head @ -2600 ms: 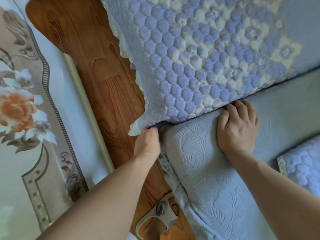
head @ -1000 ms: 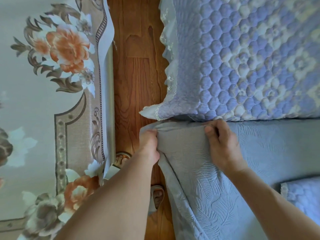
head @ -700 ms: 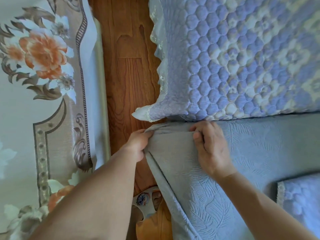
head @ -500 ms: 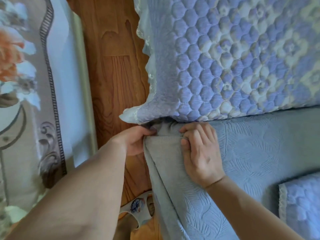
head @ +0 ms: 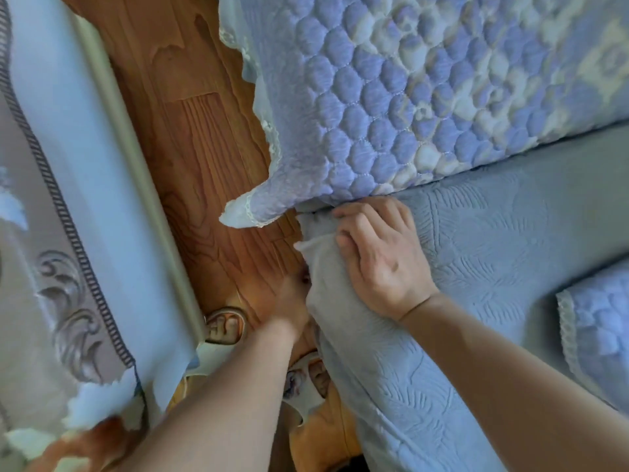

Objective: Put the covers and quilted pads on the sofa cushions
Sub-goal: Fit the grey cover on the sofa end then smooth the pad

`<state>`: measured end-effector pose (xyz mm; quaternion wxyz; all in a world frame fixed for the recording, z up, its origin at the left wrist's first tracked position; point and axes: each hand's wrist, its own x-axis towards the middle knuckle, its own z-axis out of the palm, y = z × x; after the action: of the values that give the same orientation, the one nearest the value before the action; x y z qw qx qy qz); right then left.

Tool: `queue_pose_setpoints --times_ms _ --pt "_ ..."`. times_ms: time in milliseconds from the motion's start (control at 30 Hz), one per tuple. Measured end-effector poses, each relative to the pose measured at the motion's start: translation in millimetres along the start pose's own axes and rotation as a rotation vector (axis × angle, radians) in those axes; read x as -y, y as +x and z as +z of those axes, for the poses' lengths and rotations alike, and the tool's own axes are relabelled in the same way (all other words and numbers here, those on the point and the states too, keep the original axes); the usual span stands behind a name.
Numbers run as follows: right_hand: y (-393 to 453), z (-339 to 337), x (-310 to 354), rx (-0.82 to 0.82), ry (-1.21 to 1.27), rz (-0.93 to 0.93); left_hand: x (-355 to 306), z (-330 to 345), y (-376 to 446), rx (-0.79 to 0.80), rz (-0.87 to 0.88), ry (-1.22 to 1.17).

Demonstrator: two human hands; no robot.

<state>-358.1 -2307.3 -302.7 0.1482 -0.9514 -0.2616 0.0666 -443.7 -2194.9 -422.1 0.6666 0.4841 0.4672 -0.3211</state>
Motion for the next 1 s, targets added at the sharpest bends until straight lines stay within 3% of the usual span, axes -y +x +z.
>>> queue_pose_setpoints --times_ms 67,133,233,300,433,533,567,667,733,800,833,900,1000 --pt "3.2 -6.2 6.5 0.038 -0.004 0.031 20.0 2.7 -32.4 -0.077 -0.031 0.117" --pt "-2.1 -16.8 17.9 -0.026 0.051 0.109 39.4 0.9 -75.7 -0.13 -0.1 0.064" --pt "-50.7 -42.3 40.0 -0.301 0.161 0.419 50.2 -1.1 -109.6 -0.035 -0.203 0.037" --pt "-122.1 -53.8 62.9 -0.379 0.192 0.644 52.5 -0.2 -124.7 0.055 -0.213 0.091" --pt "-296.4 -52.4 120.5 -0.286 0.091 1.056 57.4 9.2 -134.6 -0.002 -0.157 0.339" --pt "-402.9 -36.6 149.9 -0.086 0.037 1.263 68.6 16.5 -143.6 -0.06 -0.034 0.363" --pt "-426.2 -31.6 156.3 -0.085 0.055 1.345 74.4 17.9 -147.6 -0.084 0.012 0.356" --pt "-460.0 -20.7 159.0 -0.274 0.149 1.63 91.2 19.9 -174.2 -0.238 0.261 0.472" --pt "-469.0 -14.9 149.5 -0.338 0.101 1.565 106.3 18.2 -203.0 -0.292 0.745 0.811" --pt "-479.4 -9.3 139.6 -0.283 0.073 1.477 130.7 15.4 -223.4 -0.067 1.189 1.206" --pt "-484.1 -8.4 133.0 -0.249 0.069 1.448 144.2 15.0 -225.5 0.062 1.3 1.391" --pt "-496.3 -11.2 122.7 -0.237 -0.002 1.386 162.4 20.9 -231.8 0.211 1.384 1.649" --pt "-520.3 -19.7 128.1 -0.358 -0.096 1.3 176.0 33.3 -243.8 0.284 1.515 1.767"
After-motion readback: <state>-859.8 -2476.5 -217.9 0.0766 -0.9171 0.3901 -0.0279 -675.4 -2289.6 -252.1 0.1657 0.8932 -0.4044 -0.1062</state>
